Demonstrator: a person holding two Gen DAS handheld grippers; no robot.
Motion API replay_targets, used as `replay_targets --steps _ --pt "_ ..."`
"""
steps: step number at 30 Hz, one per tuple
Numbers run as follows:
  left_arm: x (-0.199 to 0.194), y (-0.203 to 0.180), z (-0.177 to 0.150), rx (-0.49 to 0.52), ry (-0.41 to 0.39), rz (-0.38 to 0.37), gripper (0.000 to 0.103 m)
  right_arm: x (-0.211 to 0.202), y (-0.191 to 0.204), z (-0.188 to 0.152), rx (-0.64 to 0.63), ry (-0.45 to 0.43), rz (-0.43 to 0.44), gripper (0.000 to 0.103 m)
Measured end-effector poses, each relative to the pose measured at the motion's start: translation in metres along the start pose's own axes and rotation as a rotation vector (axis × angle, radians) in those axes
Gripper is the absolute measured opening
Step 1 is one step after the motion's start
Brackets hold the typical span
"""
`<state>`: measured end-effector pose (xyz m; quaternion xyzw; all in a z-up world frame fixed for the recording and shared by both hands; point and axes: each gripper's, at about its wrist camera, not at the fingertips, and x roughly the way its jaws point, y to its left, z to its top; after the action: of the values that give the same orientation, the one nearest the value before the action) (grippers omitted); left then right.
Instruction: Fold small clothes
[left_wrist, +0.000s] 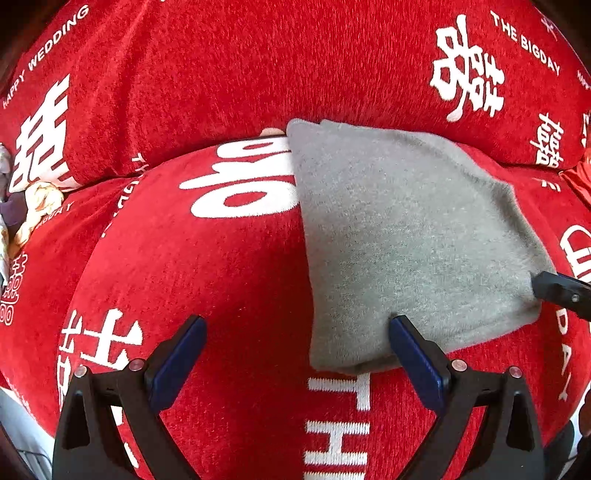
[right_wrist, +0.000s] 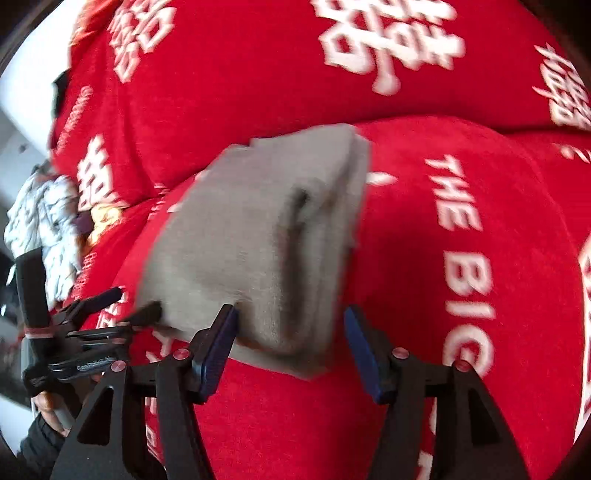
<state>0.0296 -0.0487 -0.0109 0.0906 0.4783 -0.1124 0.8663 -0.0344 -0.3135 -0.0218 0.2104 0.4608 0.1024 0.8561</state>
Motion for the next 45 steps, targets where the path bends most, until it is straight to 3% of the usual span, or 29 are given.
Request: replay_targets --steps 4,7,14,19,22,24,28,32,37,41,43,45 --pt "-0.01 0.002 0.011 0.006 -0.062 -0.008 0.099 -0.026 0.023 0.016 -0.083 -0.105 0.007 0.064" --pt "-0.004 0.004 0.028 -0.014 -0.062 -0.02 0.099 -0.023 0.036 0.037 -0.105 -0.129 0.026 0.067" --pt "0.038 0.011 0.074 -0.129 0.03 -0.058 0.099 0.047 0.04 0.091 -0.041 -0.011 0.073 0.067" --pt "0.069 0.012 0.09 -0.118 0.094 -0.073 0.099 0.082 0.001 0.11 0.047 0.021 -0.036 0.065" --pt "0.075 0.03 0.096 -0.153 0.108 -0.105 0.099 0.064 -0.028 0.112 0.082 -0.029 -0.193 0.066" --pt "0.072 0.045 0.098 -0.191 0.103 -0.114 0.099 0.049 -0.043 0.108 0.079 -0.043 -0.203 0.066" --pt "0.073 0.071 0.095 -0.25 0.123 -0.197 0.099 0.018 -0.061 0.09 0.083 -0.045 -0.144 0.07" --pt "0.076 0.064 0.09 -0.234 0.147 -0.266 0.099 0.014 -0.064 0.082 0.11 -0.035 -0.046 0.07" --pt "0.086 0.029 0.092 -0.181 0.181 -0.318 0.099 0.051 -0.048 0.09 0.159 0.026 0.076 0.07" --pt "0.097 0.023 0.098 -0.22 0.204 -0.38 0.099 0.087 -0.042 0.094 0.218 0.1 0.133 0.07" --pt "0.105 0.022 0.101 -0.235 0.224 -0.415 0.099 0.098 -0.038 0.095 0.222 0.111 0.129 0.08" --pt "0.109 0.02 0.102 -0.236 0.237 -0.435 0.099 0.103 -0.029 0.096 0.19 0.101 0.113 0.081"
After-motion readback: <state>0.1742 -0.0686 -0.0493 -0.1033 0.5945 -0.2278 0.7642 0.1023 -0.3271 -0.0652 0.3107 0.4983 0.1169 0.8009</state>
